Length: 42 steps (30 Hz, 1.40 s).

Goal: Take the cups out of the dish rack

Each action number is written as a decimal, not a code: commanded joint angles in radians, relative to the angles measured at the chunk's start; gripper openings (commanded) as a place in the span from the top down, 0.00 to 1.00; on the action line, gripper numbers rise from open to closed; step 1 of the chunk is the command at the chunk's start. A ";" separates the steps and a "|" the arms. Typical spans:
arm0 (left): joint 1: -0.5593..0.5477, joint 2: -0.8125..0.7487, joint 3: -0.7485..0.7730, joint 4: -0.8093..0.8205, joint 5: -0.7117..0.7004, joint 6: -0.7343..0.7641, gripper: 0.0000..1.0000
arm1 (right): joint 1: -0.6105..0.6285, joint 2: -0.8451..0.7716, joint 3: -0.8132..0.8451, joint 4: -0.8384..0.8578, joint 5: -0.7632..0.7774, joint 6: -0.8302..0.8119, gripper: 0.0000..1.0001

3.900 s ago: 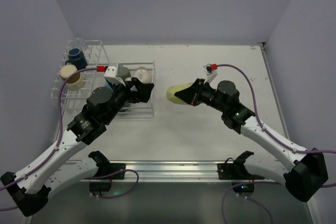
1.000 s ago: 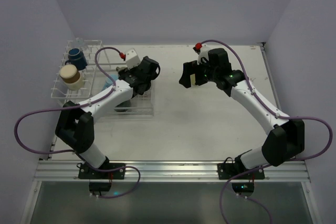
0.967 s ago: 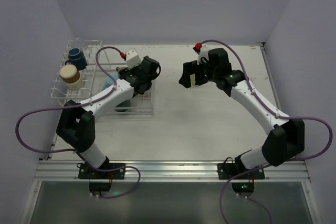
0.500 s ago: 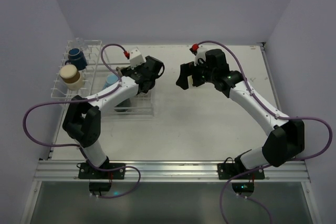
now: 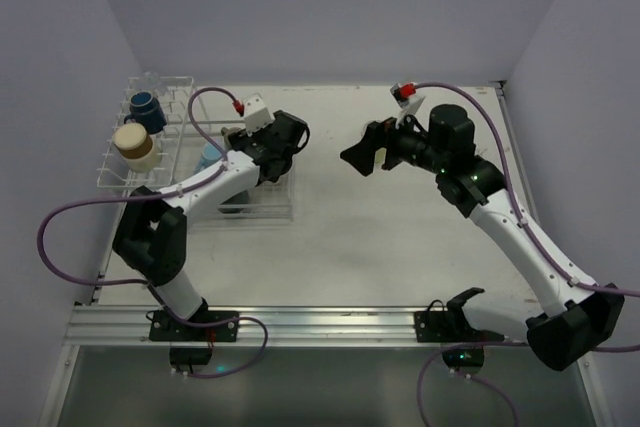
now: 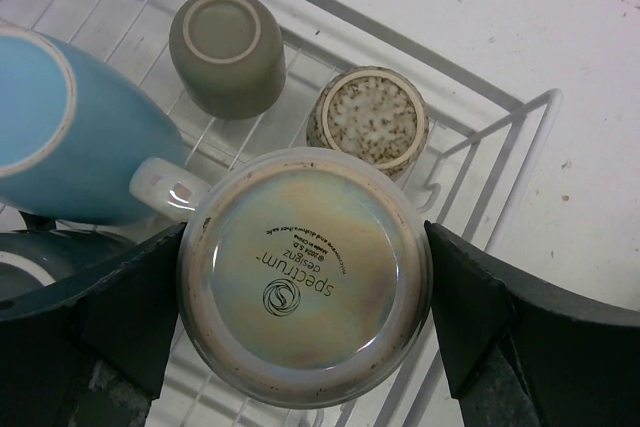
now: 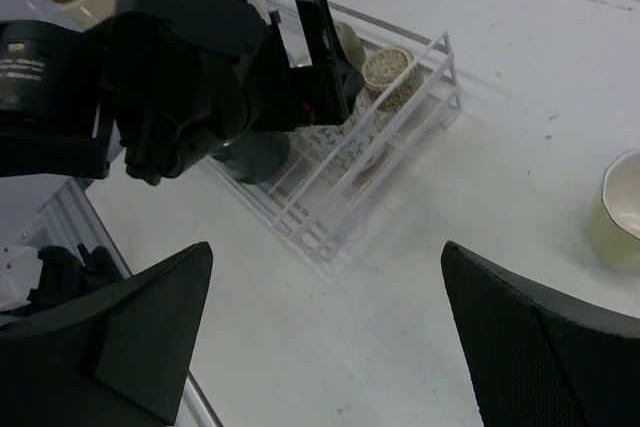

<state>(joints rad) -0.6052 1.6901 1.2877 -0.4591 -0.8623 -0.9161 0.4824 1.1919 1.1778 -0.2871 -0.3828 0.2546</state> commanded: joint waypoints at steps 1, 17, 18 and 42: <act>-0.010 -0.088 -0.025 0.039 -0.027 0.052 0.68 | 0.002 -0.070 -0.053 0.149 -0.071 0.099 0.01; -0.002 -0.280 -0.004 0.220 0.012 0.312 0.88 | 0.087 -0.075 -0.354 0.686 0.019 0.551 0.01; -0.004 -0.291 -0.005 0.229 0.022 0.312 0.88 | 0.093 -0.060 -0.362 0.709 0.030 0.564 0.01; -0.008 -0.605 -0.208 0.483 0.857 0.044 0.88 | 0.148 -0.074 -0.694 1.163 0.030 0.758 0.01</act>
<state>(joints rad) -0.6109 1.1469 1.0988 -0.1951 -0.1612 -0.7696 0.6243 1.1591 0.5110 0.7303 -0.3355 1.0084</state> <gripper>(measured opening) 0.929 0.990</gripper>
